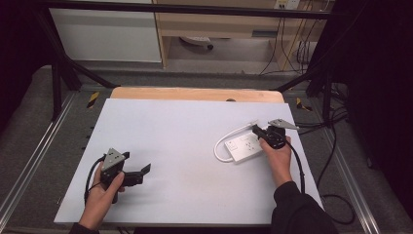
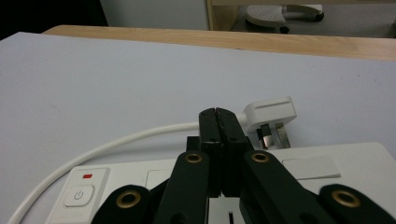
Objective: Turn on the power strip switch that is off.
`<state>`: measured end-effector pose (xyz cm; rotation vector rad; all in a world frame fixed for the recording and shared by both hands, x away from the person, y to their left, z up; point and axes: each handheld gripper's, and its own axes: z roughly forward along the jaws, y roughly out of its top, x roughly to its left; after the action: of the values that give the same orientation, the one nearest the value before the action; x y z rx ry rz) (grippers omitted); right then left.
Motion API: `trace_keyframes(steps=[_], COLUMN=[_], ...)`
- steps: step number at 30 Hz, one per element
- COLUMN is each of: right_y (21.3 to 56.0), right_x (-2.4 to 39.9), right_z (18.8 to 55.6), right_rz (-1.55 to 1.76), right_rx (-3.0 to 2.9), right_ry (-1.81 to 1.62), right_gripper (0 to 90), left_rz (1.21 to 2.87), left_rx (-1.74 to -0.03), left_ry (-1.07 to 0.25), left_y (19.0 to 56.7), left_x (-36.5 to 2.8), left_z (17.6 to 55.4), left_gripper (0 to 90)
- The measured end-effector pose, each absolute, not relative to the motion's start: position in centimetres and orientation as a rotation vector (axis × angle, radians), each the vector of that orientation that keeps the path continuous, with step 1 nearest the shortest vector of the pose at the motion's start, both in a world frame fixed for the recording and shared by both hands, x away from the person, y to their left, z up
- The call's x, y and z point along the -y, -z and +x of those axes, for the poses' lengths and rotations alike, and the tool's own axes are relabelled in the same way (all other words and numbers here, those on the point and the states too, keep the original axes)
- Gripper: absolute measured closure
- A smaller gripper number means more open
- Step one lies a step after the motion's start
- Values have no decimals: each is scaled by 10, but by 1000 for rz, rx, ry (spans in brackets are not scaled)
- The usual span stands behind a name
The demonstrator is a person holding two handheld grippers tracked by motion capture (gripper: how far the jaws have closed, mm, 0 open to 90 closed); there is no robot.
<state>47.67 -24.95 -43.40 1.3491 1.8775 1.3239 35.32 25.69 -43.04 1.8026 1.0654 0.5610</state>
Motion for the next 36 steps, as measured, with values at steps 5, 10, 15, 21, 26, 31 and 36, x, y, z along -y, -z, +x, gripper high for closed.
trace_keyframes(steps=[5, 10, 15, 21, 26, 31, 36], right_y=[430, 426, 424, 421, 416, 409, 401], right_x=[252, 253, 255, 256, 258, 259, 255], right_z=[475, 474, 473, 471, 470, 468, 467], right_rz=[1343, 1338, 1337, 1334, 1340, 1337, 1322], right_rx=[-1870, -1862, -1855, -1851, -1836, -1839, -1830], right_ry=[-1336, -1347, -1351, -1360, -1366, -1375, -1379], right_gripper=[893, 883, 859, 825, 772, 659, 511], left_rz=[1799, 1799, 1797, 1797, 1794, 1793, 1791], left_rx=[-1072, -1077, -1078, -1080, -1087, -1093, -1092], left_ry=[-563, -560, -559, -553, -544, -544, -545], left_y=[430, 430, 430, 431, 431, 432, 431], left_x=[-258, -259, -259, -259, -259, -260, -260], left_z=[352, 352, 351, 351, 351, 351, 350], left_gripper=[58, 58, 58, 58, 58, 56, 57])
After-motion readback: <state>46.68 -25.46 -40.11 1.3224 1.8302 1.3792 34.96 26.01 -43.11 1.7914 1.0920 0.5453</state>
